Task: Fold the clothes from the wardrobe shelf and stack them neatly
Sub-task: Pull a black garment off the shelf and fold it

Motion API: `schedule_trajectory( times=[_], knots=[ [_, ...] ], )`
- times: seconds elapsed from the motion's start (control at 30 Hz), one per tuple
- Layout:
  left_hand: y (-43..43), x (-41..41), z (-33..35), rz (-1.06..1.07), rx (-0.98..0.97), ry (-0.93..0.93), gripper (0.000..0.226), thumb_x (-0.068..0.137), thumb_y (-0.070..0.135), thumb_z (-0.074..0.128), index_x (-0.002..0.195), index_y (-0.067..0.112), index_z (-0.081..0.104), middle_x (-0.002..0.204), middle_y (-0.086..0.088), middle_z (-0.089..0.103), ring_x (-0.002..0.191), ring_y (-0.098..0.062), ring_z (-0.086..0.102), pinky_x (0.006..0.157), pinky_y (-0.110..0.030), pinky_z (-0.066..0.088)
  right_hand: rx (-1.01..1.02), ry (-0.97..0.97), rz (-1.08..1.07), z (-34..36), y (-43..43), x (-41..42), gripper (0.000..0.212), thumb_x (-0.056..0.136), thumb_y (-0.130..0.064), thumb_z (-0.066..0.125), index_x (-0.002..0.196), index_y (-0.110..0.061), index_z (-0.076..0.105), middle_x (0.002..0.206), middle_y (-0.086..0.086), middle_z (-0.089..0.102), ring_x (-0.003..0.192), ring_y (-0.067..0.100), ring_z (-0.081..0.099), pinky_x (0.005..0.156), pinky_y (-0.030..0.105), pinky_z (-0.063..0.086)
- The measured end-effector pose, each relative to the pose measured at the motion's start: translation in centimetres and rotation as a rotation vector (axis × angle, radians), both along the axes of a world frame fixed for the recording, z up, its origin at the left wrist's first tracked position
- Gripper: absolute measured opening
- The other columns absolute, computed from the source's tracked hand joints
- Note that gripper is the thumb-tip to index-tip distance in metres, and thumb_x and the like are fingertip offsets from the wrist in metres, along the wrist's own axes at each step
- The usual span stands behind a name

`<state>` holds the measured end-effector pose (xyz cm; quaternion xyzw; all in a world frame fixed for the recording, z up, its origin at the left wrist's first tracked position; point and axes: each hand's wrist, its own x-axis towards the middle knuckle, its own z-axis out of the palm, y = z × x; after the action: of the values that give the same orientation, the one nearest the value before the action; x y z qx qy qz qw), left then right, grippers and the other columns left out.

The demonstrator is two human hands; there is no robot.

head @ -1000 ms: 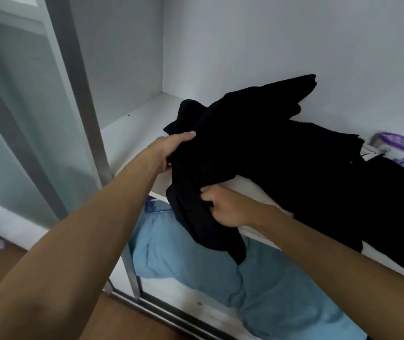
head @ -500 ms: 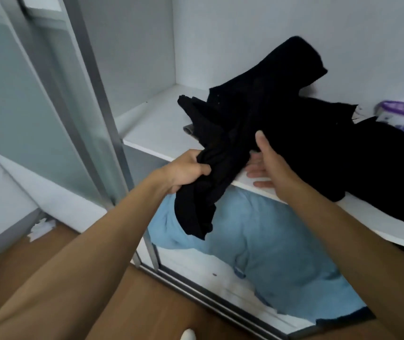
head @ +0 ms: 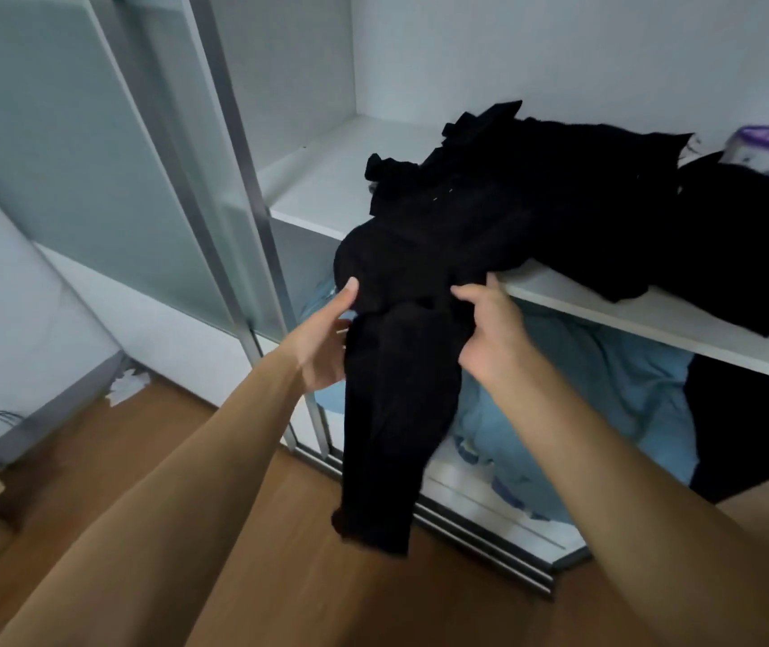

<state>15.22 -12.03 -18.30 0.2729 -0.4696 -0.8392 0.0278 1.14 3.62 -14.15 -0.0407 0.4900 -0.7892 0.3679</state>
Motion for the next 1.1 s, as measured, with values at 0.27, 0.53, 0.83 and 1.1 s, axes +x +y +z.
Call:
schedule_trajectory(
  times=[0.27, 0.53, 0.83, 1.1],
  knots=[
    [-0.3, -0.8, -2.2, 0.265, -0.380, -0.244, 0.133, 0.053, 0.071, 0.085, 0.156, 0.019, 0.018, 0.155, -0.002, 0.039, 0.137, -0.024, 0.042, 0.112, -0.045, 0.034, 0.215, 0.042, 0.103, -2.2, 3.9, 6.7, 0.056, 0.073, 0.003, 0.045, 0.106, -0.029, 0.077, 0.111, 0.005, 0.076, 0.111, 0.029, 0.067, 0.091, 0.042, 0.056],
    [1.8, 8.6, -10.4, -0.137, 0.014, -0.291, 0.103, 0.041, 0.082, 0.081, 0.126, 0.027, 0.066, 0.144, -0.001, 0.058, 0.123, -0.020, 0.061, 0.107, -0.046, 0.043, 0.237, 0.071, -0.097, -1.0, 3.9, 13.3, 0.062, 0.074, 0.008, 0.038, 0.122, -0.015, 0.070, 0.096, 0.005, 0.071, 0.099, 0.027, 0.063, 0.101, 0.045, 0.049],
    [-1.3, 14.9, -11.5, 0.031, 0.020, -0.197, 0.034, 0.089, 0.025, 0.075, 0.118, 0.010, 0.067, 0.113, -0.013, 0.074, 0.084, -0.020, 0.076, 0.061, -0.028, 0.060, 0.185, -0.059, -0.176, -4.3, 3.9, 21.0, 0.057, 0.076, 0.010, 0.037, 0.114, -0.018, 0.070, 0.099, 0.004, 0.073, 0.095, 0.023, 0.068, 0.095, 0.039, 0.054],
    [-5.9, 17.2, -7.3, -0.076, -0.772, 0.016, 0.028, 0.091, 0.007, 0.068, 0.109, 0.028, 0.066, 0.096, 0.014, 0.072, 0.090, -0.005, 0.069, 0.078, -0.015, 0.051, 1.193, 0.224, 0.454, -15.0, 6.8, 23.0, 0.013, 0.089, -0.003, 0.054, 0.087, -0.010, 0.065, 0.094, 0.011, 0.067, 0.075, 0.019, 0.061, 0.065, 0.031, 0.050]
  ],
)
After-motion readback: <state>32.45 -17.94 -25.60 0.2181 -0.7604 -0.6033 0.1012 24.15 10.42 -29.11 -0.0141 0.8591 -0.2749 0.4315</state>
